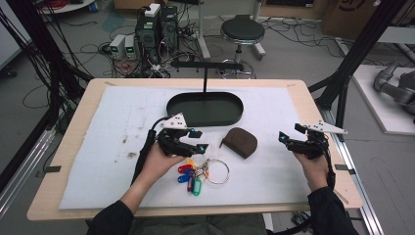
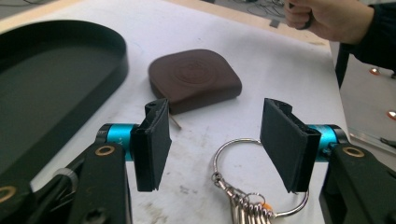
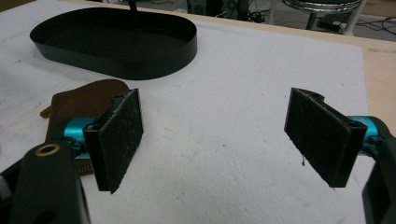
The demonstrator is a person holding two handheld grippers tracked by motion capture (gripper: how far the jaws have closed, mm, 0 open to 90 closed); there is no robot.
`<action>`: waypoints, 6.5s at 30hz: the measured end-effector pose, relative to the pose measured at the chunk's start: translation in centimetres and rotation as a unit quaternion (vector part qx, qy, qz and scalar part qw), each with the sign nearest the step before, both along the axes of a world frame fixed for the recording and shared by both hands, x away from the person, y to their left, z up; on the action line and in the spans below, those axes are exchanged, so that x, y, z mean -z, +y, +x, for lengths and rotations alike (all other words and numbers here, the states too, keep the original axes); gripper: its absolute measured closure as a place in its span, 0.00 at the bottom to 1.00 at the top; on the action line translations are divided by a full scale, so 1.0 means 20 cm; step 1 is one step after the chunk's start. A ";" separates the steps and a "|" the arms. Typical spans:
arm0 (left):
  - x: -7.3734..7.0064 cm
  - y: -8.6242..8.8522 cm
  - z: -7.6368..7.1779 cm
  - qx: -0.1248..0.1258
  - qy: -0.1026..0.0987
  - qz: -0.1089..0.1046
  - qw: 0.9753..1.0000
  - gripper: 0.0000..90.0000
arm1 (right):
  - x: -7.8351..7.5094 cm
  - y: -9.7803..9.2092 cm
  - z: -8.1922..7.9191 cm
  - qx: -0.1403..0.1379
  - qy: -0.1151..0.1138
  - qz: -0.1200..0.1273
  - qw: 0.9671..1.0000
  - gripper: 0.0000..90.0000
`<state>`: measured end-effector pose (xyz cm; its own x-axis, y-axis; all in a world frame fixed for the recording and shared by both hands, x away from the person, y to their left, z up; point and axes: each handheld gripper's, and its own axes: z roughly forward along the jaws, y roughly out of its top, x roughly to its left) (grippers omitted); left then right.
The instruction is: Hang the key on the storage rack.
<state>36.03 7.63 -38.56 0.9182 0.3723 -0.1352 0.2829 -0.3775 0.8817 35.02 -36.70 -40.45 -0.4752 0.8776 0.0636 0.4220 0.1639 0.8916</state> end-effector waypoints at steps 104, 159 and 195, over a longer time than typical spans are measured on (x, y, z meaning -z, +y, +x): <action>0.04 -0.05 -0.07 0.058 -0.043 0.069 0.995 0.96 | 0.01 -0.03 0.01 0.008 0.004 -0.003 1.000 0.22; -0.51 0.35 0.10 -0.083 -0.150 -0.031 0.985 0.96 | 0.02 -0.04 0.03 0.015 0.006 -0.001 1.000 0.22; -0.44 0.41 0.51 -0.207 -0.140 -0.022 0.968 0.96 | 0.03 -0.04 0.04 0.017 0.009 0.001 1.000 0.22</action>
